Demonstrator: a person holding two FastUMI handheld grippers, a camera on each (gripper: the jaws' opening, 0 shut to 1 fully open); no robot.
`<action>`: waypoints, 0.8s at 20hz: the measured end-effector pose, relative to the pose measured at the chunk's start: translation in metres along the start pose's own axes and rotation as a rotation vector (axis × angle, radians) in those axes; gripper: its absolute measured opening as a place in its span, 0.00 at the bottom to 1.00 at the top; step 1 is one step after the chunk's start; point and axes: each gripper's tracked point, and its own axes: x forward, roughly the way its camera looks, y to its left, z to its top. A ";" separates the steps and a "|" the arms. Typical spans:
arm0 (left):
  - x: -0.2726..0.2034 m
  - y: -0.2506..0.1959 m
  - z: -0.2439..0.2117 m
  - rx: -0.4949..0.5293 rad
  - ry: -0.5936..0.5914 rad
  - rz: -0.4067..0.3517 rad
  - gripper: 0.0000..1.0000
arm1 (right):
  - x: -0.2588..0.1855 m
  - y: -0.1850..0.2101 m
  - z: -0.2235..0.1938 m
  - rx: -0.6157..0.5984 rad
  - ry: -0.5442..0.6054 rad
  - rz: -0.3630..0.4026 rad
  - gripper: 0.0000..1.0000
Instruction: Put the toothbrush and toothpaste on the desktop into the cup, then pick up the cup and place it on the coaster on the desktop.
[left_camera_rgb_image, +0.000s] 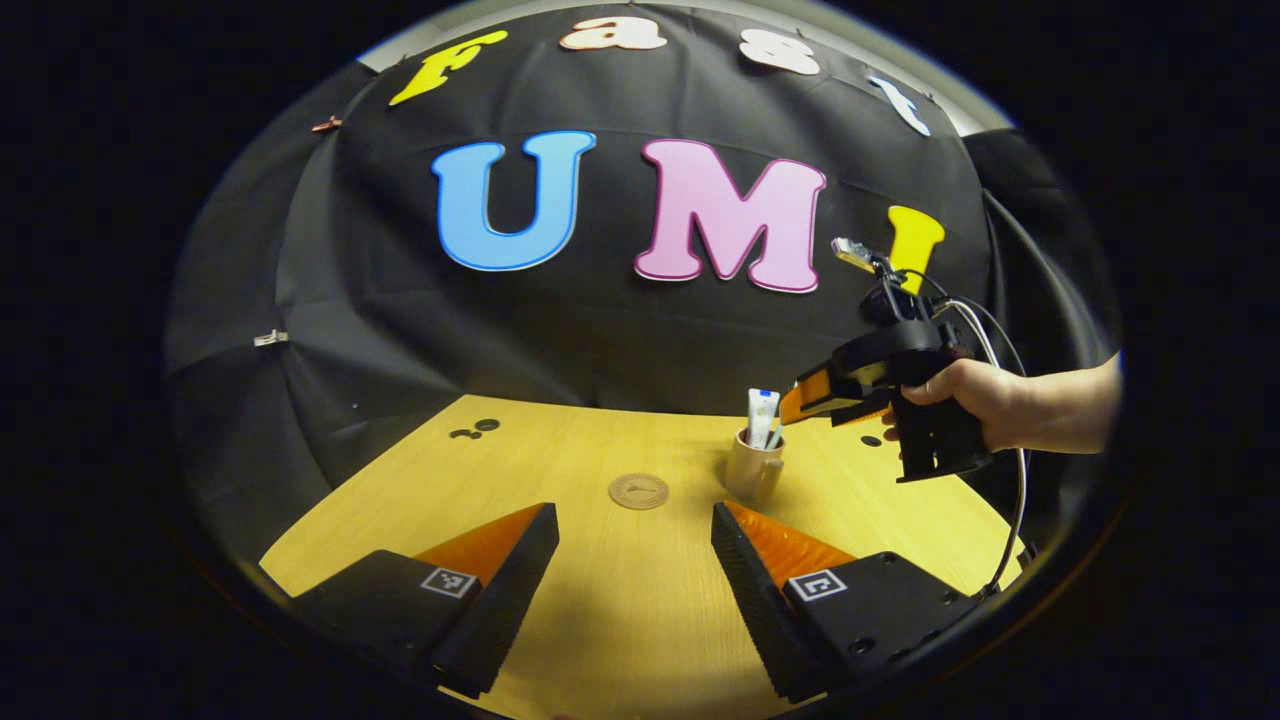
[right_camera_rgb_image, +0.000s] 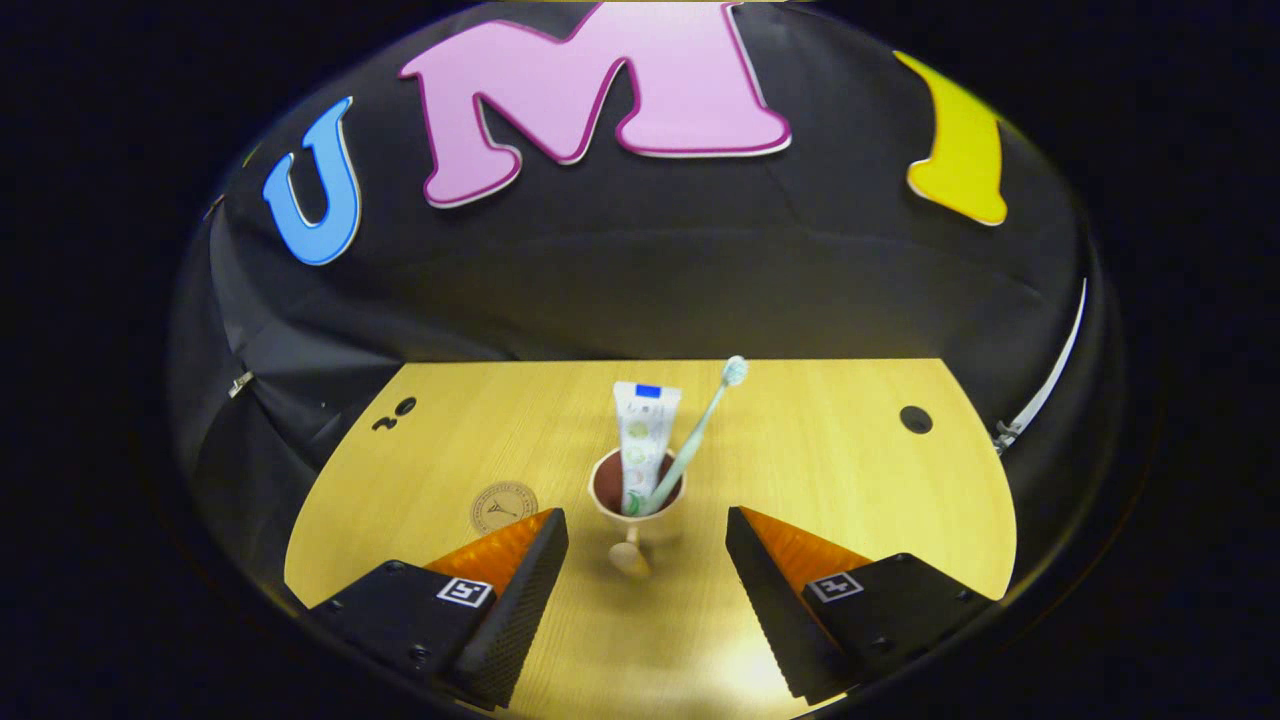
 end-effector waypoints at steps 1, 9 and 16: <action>-0.007 0.010 -0.002 0.004 0.006 0.027 0.97 | 0.010 0.002 -0.001 -0.022 0.020 -0.007 0.98; -0.049 0.049 -0.020 -0.009 0.042 0.103 0.98 | 0.061 -0.002 -0.041 -0.004 0.288 -0.104 0.98; -0.056 0.056 -0.038 -0.036 0.090 0.122 0.98 | 0.096 0.004 -0.069 0.072 0.440 -0.114 0.97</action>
